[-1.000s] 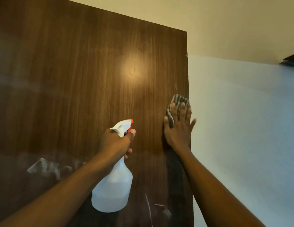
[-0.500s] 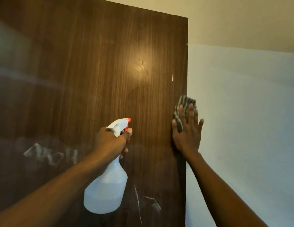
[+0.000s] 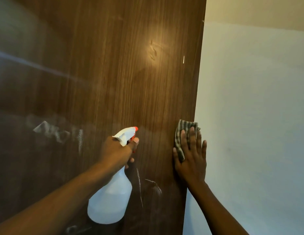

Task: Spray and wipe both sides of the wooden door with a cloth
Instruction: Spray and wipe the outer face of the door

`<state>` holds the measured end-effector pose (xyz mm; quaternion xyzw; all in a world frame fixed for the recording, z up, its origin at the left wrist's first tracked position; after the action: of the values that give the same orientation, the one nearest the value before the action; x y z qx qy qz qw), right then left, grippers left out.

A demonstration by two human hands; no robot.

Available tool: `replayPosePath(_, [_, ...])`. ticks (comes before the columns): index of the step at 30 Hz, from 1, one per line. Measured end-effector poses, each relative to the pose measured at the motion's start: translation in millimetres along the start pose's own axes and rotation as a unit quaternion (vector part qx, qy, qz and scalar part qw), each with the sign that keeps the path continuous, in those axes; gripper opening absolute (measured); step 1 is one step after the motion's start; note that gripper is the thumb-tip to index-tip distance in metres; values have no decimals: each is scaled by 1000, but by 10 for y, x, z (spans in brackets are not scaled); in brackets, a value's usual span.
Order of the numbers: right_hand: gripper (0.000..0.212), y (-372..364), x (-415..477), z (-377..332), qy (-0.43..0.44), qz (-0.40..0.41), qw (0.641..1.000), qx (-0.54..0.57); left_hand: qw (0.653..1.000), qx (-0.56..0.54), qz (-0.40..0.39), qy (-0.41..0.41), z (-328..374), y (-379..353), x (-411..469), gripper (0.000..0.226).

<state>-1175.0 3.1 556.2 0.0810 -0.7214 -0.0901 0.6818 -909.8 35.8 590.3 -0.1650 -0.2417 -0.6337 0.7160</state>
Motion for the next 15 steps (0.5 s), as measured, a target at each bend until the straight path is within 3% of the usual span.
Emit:
replayPosePath(4, [74, 2, 137, -309, -57, 2, 998, 17, 1000, -4, 1, 19, -64, -46, -20, 47])
replayPosePath(8, [73, -187, -248, -354, 76, -23, 997, 10, 999, -14, -8, 33, -129, -150, -120, 46])
replayPosePath(10, [73, -237, -529, -168, 100, -38, 994, -14, 999, -21, -16, 43, -182, -172, -201, 47])
replayPosePath(15, [74, -95, -484, 21, -62, -29, 997, 23, 995, -38, -37, 81, -380, -129, -353, 54])
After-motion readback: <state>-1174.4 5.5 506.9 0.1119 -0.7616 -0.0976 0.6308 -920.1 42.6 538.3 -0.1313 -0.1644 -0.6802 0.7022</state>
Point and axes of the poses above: each hand's wrist, its own x-axis towards the middle knuckle, its own y-axis out of the back of the hand, z = x × y, the point moved 4 cm from there along x, towards the middle knuckle, and after that the axes turned 4 degrees about -y, right-handed, at the moved point
